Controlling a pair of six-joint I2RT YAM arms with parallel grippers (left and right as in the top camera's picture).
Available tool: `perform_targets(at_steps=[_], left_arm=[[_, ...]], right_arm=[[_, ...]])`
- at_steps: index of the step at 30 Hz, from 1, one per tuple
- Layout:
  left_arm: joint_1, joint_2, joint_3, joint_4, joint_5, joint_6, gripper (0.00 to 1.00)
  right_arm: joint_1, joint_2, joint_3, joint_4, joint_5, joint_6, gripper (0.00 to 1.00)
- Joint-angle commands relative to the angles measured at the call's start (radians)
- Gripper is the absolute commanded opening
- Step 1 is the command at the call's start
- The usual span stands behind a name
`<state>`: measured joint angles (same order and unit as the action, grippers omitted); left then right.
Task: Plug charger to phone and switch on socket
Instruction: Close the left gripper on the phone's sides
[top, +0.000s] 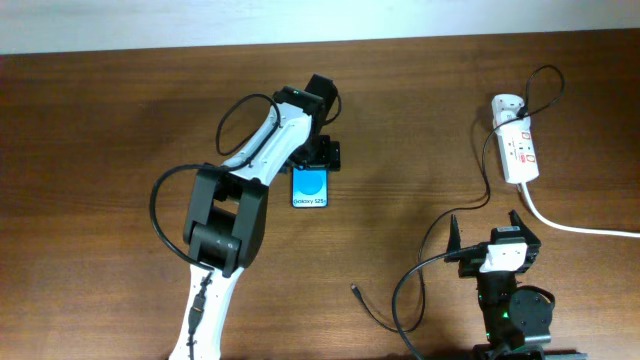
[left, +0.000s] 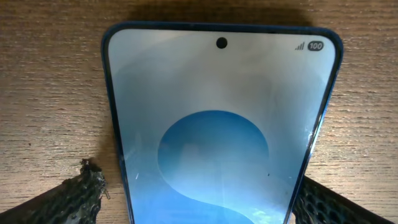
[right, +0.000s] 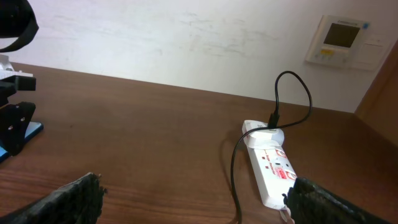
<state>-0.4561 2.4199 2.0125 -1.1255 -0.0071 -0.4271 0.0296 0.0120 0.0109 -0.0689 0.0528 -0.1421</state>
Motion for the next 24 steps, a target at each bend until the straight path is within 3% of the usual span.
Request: perform_targets(at_steps=[1, 24], left_arm=[[-0.008, 0.073, -0.019, -0.009, 0.053, 0.008, 0.99], [-0.031, 0.073, -0.019, -0.012, 0.089, -0.021, 0.99]], right_arm=[[0.002, -0.006, -0.005, -0.007, 0.011, -0.004, 0.98], [0.002, -0.006, -0.005, -0.007, 0.011, -0.004, 0.98]])
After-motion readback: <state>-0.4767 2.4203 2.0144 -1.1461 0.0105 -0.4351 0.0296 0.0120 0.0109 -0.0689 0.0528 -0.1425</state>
